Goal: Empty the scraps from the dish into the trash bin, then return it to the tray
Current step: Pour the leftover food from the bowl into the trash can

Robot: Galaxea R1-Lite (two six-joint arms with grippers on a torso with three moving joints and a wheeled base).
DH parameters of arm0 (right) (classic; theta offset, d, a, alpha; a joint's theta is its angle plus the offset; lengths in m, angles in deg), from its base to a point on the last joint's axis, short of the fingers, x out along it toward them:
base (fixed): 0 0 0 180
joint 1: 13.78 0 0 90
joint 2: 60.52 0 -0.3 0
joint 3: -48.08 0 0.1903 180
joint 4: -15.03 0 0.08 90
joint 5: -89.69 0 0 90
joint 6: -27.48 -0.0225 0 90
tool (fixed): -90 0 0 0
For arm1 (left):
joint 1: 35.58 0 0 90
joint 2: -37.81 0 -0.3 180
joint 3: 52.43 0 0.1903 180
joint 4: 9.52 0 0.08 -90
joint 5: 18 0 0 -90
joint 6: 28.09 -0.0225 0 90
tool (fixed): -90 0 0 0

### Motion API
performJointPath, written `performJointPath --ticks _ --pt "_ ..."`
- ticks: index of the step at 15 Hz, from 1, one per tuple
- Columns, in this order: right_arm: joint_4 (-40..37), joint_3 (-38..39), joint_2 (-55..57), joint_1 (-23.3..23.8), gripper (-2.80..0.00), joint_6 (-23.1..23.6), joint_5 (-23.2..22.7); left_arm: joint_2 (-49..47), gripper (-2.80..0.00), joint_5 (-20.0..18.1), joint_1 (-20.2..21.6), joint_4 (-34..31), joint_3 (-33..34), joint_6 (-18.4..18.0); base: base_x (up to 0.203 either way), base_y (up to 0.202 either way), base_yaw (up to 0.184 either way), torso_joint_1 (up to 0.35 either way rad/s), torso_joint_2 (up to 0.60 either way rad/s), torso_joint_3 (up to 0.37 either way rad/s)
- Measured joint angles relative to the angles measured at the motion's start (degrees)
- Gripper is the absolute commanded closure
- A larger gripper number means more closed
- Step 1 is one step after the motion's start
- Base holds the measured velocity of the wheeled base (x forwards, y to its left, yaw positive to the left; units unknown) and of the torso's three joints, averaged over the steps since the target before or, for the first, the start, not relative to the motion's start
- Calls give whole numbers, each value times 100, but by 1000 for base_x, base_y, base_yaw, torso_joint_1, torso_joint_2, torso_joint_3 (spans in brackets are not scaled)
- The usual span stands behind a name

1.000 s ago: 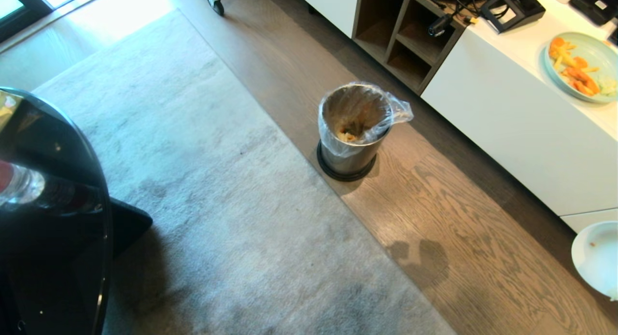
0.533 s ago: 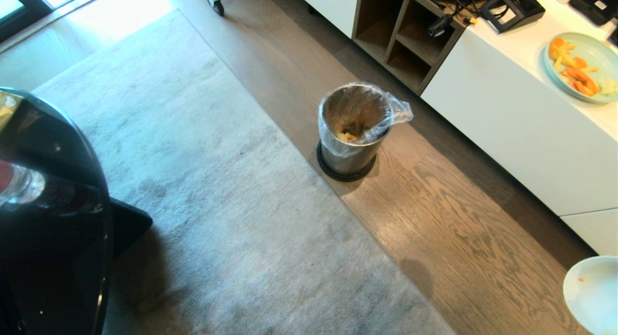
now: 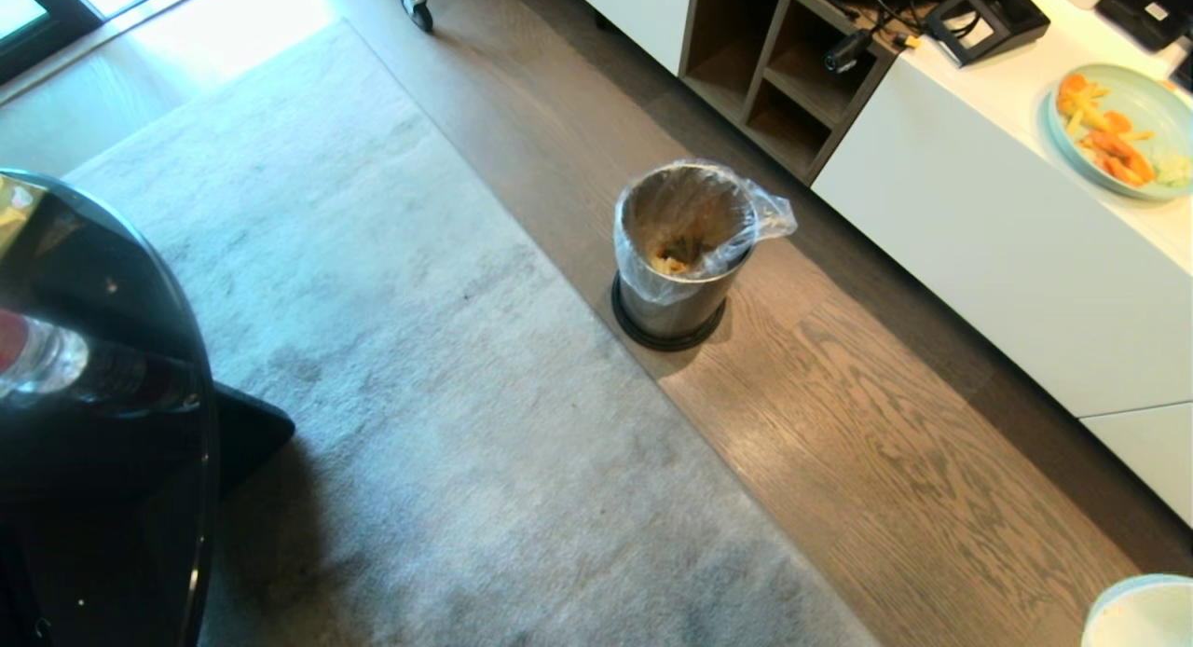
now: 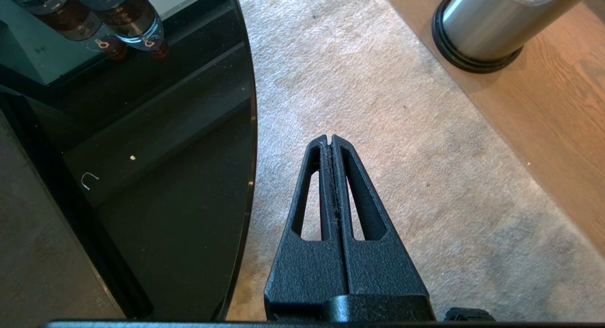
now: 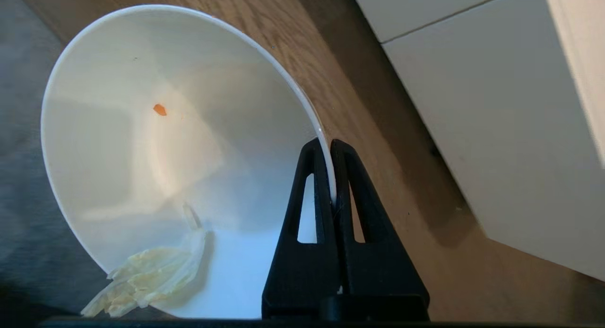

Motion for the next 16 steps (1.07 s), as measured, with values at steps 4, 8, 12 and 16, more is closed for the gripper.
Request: performJointPath --ticks 4,8,12,16 --pt "-318 -40 -369 -452 0 -791 -540 0 0 1 0 1 0 0 0 0 0 0 0 0" --pt "-761 -22 -1151 -589 0 -844 -1170 0 0 2 0 0 0 -3 0 0 0 0 0 0" --pt "-843 2 -1815 -589 0 -1025 -1288 0 0 0 0 1 0 -3 0 0 0 0 0 0" --pt "-832 17 -1956 -589 0 -1182 -1281 0 0 0 0 0 0 -3 0 0 0 0 0 0"
